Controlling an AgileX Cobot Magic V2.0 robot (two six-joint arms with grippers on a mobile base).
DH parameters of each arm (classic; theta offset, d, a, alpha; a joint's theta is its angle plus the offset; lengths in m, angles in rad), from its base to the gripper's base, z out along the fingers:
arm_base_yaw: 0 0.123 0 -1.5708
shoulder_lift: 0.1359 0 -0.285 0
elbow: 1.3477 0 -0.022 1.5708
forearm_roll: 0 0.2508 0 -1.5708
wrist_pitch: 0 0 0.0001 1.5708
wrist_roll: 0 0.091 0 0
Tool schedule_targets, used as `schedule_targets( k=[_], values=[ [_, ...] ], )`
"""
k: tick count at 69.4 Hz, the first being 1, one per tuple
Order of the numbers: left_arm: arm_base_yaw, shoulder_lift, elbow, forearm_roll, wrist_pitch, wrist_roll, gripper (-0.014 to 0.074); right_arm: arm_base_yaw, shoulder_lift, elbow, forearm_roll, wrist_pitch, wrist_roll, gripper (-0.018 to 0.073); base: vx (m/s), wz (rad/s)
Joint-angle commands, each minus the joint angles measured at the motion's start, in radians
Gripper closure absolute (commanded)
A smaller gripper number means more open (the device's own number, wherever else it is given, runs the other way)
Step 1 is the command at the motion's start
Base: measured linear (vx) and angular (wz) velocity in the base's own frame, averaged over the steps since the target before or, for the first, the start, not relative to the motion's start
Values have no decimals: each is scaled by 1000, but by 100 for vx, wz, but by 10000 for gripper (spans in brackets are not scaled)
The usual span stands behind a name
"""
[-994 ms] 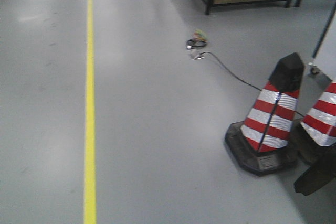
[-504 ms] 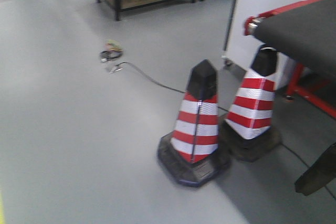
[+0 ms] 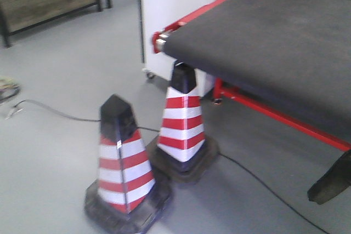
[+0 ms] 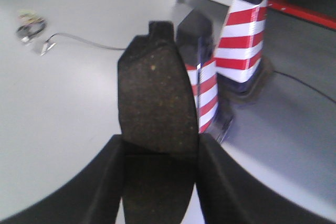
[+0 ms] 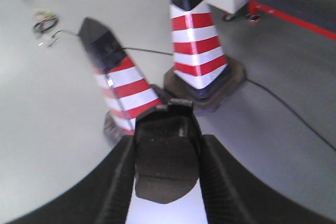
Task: Move and align brake pads A on conveyor
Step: 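Turn the base toward the dark grey conveyor belt past the cones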
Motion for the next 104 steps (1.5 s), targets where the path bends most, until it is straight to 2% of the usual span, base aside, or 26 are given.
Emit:
schedule_targets(
  k=[1, 51, 104],
  values=[
    [-4, 5, -23, 6, -84, -5, 602, -4, 0, -32, -4, -87, -11, 571, 43, -66],
    [-4, 5, -21, 6, -83, -5, 602, -4, -3, -32, -4, -82, -11, 571, 44, -62],
    [-4, 5, -21, 6, -83, -5, 602, -4, -3, -32, -4, -82, -11, 571, 29, -29]
  ],
)
